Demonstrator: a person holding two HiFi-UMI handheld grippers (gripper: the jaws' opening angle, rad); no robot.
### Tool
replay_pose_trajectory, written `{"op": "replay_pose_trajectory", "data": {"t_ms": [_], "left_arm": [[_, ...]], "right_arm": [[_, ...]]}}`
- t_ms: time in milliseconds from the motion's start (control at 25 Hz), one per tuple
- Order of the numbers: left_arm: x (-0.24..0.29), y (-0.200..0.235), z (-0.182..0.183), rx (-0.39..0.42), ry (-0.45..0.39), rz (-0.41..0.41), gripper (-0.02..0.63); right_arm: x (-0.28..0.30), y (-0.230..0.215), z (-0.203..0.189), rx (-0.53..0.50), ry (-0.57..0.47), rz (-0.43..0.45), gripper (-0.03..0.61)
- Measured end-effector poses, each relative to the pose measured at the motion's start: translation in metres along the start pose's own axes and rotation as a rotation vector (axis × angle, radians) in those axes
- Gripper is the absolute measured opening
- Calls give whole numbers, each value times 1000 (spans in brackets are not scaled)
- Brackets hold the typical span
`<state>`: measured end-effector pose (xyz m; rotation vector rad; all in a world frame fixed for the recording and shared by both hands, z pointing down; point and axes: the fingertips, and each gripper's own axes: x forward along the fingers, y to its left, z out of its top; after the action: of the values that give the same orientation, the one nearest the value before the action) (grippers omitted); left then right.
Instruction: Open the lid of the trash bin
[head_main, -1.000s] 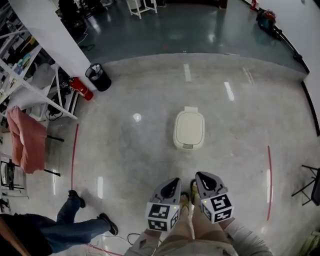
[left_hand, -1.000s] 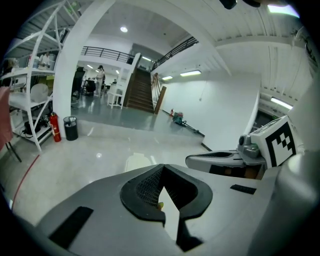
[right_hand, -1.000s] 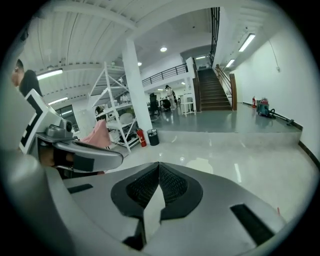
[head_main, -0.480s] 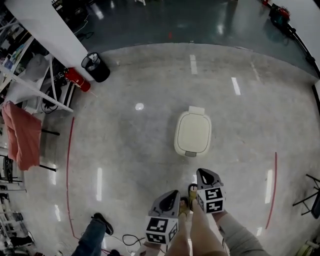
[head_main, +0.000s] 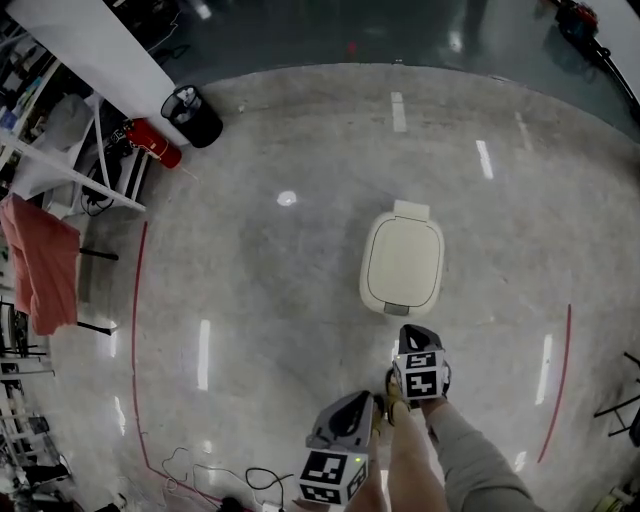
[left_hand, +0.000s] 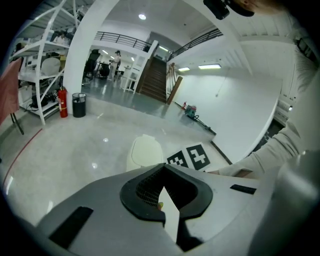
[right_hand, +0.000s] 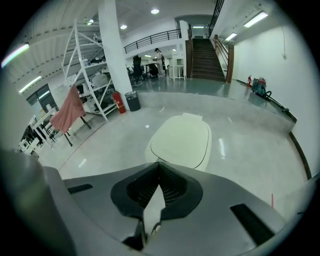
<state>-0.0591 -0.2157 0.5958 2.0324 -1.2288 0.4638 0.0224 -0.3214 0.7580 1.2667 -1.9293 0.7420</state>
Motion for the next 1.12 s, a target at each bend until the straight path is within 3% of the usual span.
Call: {"op": "replay_pose_trajectory", "data": {"t_ms": [360,1120], "left_arm": [[7,4,-11,-39,2,-7,5],[28,18,-34,-58,23,13,5]], "right_arm": [[51,-20,-26,-1,91,-47,0],[87,-26,-43,-38,101,-52,0]]}}
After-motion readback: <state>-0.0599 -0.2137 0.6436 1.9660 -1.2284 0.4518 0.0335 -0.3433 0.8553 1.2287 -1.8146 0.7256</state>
